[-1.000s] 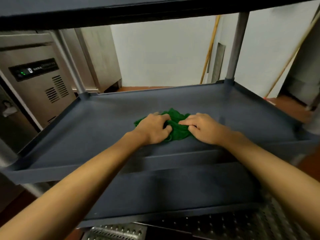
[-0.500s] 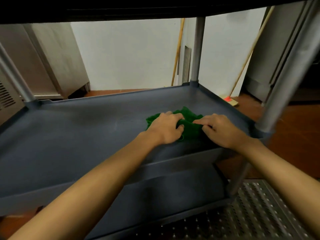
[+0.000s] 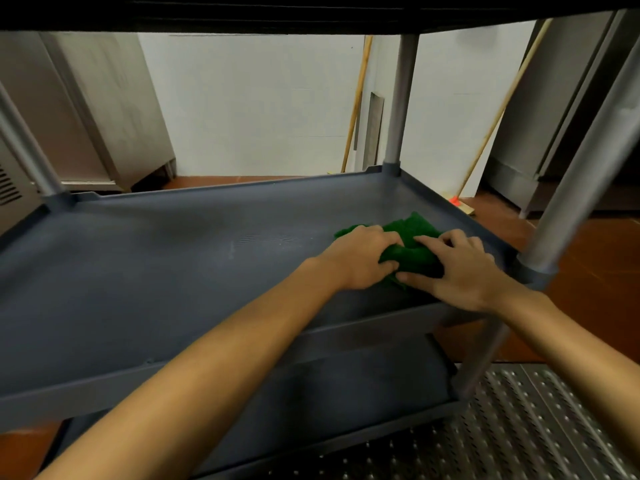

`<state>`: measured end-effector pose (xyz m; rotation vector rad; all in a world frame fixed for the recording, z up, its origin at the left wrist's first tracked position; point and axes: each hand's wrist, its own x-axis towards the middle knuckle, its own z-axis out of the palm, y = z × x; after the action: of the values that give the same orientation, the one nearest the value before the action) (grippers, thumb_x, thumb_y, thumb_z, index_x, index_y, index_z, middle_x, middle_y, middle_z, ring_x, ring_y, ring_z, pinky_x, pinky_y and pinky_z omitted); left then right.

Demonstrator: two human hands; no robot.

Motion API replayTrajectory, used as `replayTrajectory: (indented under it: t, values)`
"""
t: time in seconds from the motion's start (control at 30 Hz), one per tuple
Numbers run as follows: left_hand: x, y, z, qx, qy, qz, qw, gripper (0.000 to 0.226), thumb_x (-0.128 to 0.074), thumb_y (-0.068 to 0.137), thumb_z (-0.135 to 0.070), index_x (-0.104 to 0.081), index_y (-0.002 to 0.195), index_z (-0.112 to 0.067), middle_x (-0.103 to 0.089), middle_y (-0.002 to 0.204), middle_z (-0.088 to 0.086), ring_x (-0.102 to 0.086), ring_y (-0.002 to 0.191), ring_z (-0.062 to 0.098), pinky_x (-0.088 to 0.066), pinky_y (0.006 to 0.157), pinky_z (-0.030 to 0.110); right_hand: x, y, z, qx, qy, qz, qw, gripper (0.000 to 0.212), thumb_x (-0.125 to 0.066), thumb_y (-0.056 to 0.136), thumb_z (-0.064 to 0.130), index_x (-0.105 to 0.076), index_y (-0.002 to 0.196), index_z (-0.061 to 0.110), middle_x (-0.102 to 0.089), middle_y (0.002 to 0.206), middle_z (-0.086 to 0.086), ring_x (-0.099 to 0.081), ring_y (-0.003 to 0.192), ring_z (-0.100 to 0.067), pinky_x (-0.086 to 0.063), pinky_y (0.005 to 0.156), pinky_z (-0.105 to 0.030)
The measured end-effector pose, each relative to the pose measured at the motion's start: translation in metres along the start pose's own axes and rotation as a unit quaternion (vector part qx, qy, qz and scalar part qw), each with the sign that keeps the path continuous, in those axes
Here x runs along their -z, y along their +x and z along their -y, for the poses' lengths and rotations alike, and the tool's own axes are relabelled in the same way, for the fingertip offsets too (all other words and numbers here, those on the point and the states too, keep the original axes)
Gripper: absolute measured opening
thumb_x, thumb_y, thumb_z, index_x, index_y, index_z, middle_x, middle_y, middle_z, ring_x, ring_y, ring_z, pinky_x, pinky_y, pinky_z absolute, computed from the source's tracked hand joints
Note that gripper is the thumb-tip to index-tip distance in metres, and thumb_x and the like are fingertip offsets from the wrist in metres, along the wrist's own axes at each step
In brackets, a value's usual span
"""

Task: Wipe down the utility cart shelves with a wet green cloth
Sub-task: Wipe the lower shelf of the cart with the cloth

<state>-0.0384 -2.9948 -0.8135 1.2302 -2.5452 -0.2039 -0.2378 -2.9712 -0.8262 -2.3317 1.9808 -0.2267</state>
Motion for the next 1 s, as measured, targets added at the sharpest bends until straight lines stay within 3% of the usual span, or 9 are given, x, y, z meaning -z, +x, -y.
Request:
replayTrajectory:
  t: [0.07, 0.17, 0.23, 0.4, 0.53, 0.73, 0.83, 0.9, 1.0]
  values:
    - [0.004, -0.001, 0.0, -0.011, 0.053, -0.007, 0.999, 0.03, -0.055, 0.099, -0.023, -0.056, 0.127, -0.016, -0.059, 0.115, 0.008, -0.056, 0.105, 0.026, -0.048, 0.087, 0.042, 0.007, 0.007, -0.005, 0.027, 0.038, 0.016, 0.999, 0.089, -0.055, 0.077, 0.075, -0.027, 0.151, 0.037, -0.034, 0.136, -0.003, -0.031, 0.128, -0.03, -0.031, 0.111, -0.044]
    - [0.019, -0.002, 0.006, -0.019, 0.089, -0.05, 0.995, 0.027, -0.05, 0.1, -0.019, -0.055, 0.127, -0.016, -0.061, 0.119, 0.009, -0.059, 0.106, 0.029, -0.051, 0.083, 0.043, 0.026, 0.01, -0.02, 0.061, 0.076, 0.046, 0.994, 0.082, -0.079, 0.079, 0.037, -0.037, 0.148, 0.029, -0.04, 0.128, -0.002, -0.039, 0.124, -0.025, -0.033, 0.108, -0.033]
    - [0.036, -0.004, 0.019, -0.013, 0.097, -0.08, 0.992, 0.025, -0.05, 0.101, -0.021, -0.057, 0.125, -0.02, -0.064, 0.117, 0.006, -0.06, 0.105, 0.027, -0.052, 0.084, 0.045, 0.038, 0.016, -0.025, 0.059, 0.062, -0.011, 0.996, 0.069, -0.08, 0.078, 0.019, -0.049, 0.141, 0.022, -0.045, 0.127, -0.007, -0.045, 0.121, -0.026, -0.035, 0.104, -0.031]
    - [0.087, -0.007, 0.052, 0.006, 0.171, -0.13, 0.977, 0.028, -0.047, 0.102, -0.021, -0.053, 0.129, -0.017, -0.06, 0.115, 0.01, -0.06, 0.099, 0.029, -0.052, 0.08, 0.043, 0.07, 0.063, -0.004, 0.036, -0.006, -0.135, 0.99, 0.042, -0.074, 0.078, 0.03, -0.062, 0.117, 0.024, -0.066, 0.105, -0.011, -0.059, 0.097, -0.033, -0.053, 0.086, -0.048]
    - [0.13, -0.012, 0.09, 0.058, 0.203, -0.147, 0.966, 0.031, -0.044, 0.102, -0.018, -0.051, 0.132, -0.017, -0.055, 0.122, 0.014, -0.056, 0.109, 0.034, -0.047, 0.085, 0.044, 0.081, 0.11, 0.043, 0.024, -0.05, -0.17, 0.984, 0.043, -0.066, 0.088, 0.036, -0.057, 0.122, 0.01, -0.057, 0.114, -0.02, -0.051, 0.109, -0.039, -0.047, 0.077, -0.037]
    - [0.191, -0.034, 0.15, 0.124, 0.275, -0.18, 0.936, 0.028, -0.048, 0.1, -0.02, -0.053, 0.126, -0.011, -0.055, 0.119, 0.019, -0.055, 0.11, 0.039, -0.047, 0.085, 0.048, 0.111, 0.163, 0.133, 0.124, -0.062, -0.28, 0.95, 0.029, -0.057, 0.094, 0.014, -0.052, 0.117, -0.003, -0.046, 0.12, -0.029, -0.056, 0.096, -0.047, -0.042, 0.069, -0.043]
    - [0.211, -0.042, 0.17, 0.166, 0.315, -0.214, 0.909, 0.027, -0.052, 0.096, -0.013, -0.05, 0.123, -0.008, -0.054, 0.118, 0.02, -0.055, 0.108, 0.04, -0.049, 0.082, 0.051, 0.12, 0.183, 0.167, 0.162, -0.026, -0.332, 0.929, 0.026, -0.055, 0.093, 0.006, -0.052, 0.116, -0.004, -0.047, 0.122, -0.028, -0.053, 0.101, -0.045, -0.043, 0.073, -0.045]
    - [0.211, -0.05, 0.181, 0.178, 0.306, -0.214, 0.911, 0.024, -0.053, 0.094, -0.01, -0.052, 0.118, -0.006, -0.053, 0.117, 0.02, -0.055, 0.103, 0.04, -0.047, 0.078, 0.048, 0.113, 0.191, 0.183, 0.187, 0.019, -0.329, 0.925, 0.022, -0.055, 0.092, 0.004, -0.054, 0.113, -0.003, -0.049, 0.119, -0.026, -0.054, 0.1, -0.042, -0.042, 0.076, -0.042]
    - [0.187, -0.065, 0.196, 0.178, 0.251, -0.175, 0.935, 0.019, -0.055, 0.092, -0.007, -0.056, 0.111, -0.006, -0.053, 0.116, 0.018, -0.055, 0.102, 0.036, -0.045, 0.079, 0.044, 0.08, 0.196, 0.193, 0.189, 0.05, -0.225, 0.955, 0.02, -0.057, 0.089, 0.001, -0.055, 0.11, 0.0, -0.052, 0.115, -0.022, -0.055, 0.1, -0.037, -0.04, 0.078, -0.035]
